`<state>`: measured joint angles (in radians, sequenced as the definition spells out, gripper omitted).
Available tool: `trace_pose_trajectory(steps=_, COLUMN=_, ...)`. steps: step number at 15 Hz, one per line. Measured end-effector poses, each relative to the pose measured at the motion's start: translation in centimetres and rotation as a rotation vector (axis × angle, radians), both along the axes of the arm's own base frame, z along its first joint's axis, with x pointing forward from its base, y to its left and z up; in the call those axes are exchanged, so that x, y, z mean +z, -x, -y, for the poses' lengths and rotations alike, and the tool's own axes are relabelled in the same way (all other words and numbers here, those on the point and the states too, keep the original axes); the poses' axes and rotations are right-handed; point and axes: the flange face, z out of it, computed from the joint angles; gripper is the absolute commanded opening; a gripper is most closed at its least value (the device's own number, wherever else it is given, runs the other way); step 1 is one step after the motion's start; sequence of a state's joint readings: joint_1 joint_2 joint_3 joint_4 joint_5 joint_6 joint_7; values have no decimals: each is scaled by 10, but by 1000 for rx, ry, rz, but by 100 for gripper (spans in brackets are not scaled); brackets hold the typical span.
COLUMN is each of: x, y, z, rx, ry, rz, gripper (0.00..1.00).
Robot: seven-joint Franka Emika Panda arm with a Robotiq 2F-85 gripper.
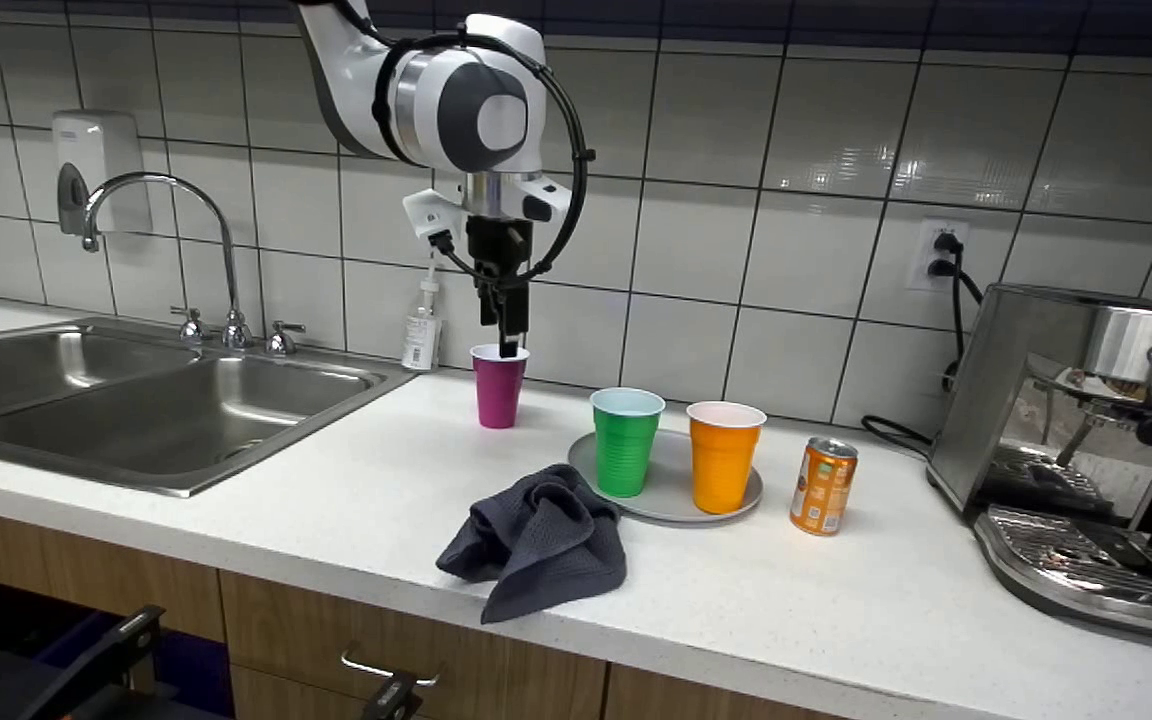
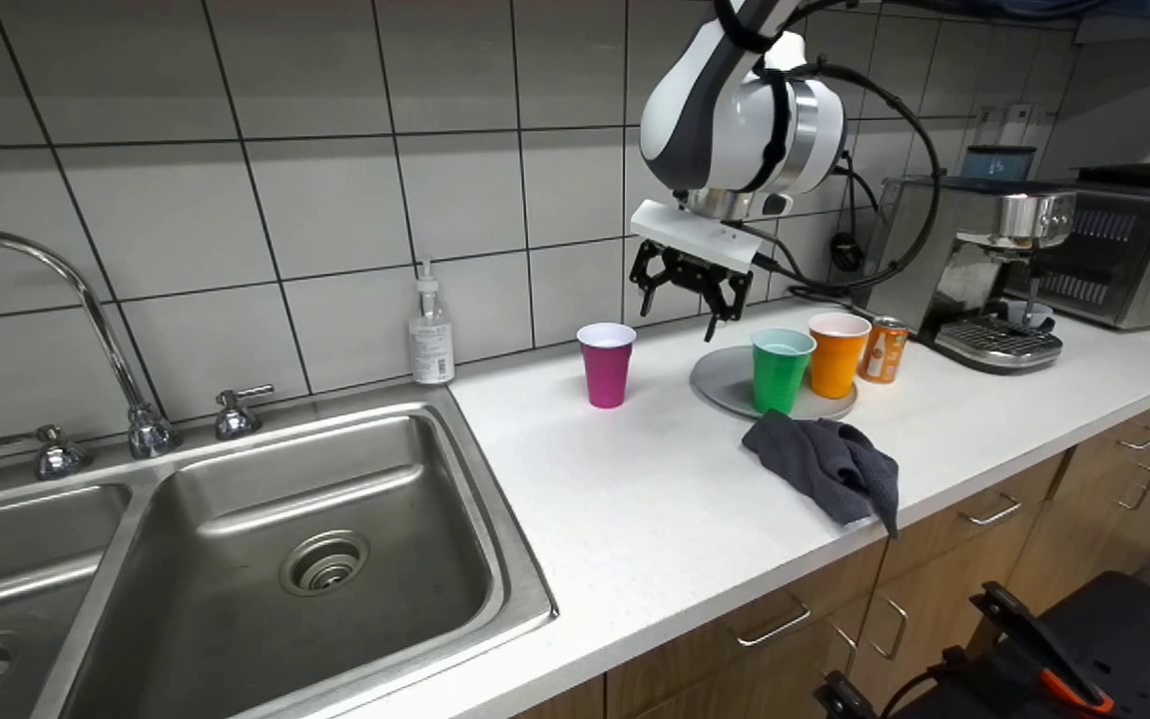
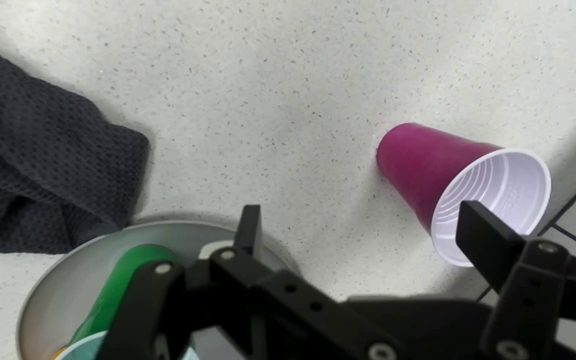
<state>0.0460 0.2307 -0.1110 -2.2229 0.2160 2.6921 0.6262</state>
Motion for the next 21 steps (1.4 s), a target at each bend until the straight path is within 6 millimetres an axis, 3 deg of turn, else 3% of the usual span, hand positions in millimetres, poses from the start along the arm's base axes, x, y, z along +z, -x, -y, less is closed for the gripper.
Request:
trace_pose_trajectory(steps=11, x=-15, y=-6, z=3, rx=-5, ry=21, rz=26, gripper=100)
trace_pose_trajectory(steps=21, x=-20, y=-38, z=-1, rx=51, ry=67, rz=46, gripper=100)
